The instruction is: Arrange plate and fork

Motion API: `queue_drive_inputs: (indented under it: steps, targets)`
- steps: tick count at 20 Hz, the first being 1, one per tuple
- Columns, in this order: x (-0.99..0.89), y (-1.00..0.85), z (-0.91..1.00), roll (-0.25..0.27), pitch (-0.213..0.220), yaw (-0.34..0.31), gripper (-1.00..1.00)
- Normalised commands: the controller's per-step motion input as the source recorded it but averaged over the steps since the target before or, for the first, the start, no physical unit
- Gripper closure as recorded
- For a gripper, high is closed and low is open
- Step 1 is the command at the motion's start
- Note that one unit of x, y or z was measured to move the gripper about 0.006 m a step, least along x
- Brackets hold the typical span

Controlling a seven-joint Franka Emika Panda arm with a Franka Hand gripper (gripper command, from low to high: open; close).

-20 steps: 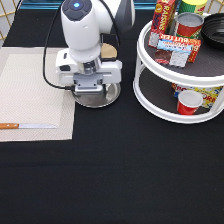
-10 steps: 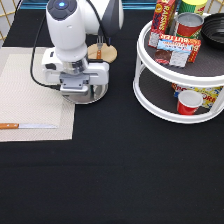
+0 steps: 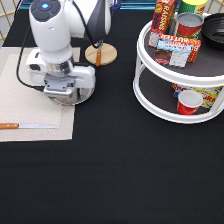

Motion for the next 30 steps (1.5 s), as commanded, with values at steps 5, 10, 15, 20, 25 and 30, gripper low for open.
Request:
queue_drive_inputs:
  steps: [5, 10, 15, 20, 25, 30]
  targets:
    - [0.23, -0.89, 0.03, 0.032, 0.0, 0.001, -1.0]
    - [0.11, -0.92, 0.05, 0.053, 0.0, 0.006, -1.0]
    - [0.08, -0.91, 0.06, 0.057, 0.0, 0.0, -1.0]
    - [0.07, -0.9, 0.04, 0.063, 0.0, 0.0, -1.0]
    - [0.18, -0.57, 0.04, 0.027, 0.011, 0.0, -1.0]
    - [0.18, 0.17, 0.32, 0.0, 0.026, 0.03, -1.0]
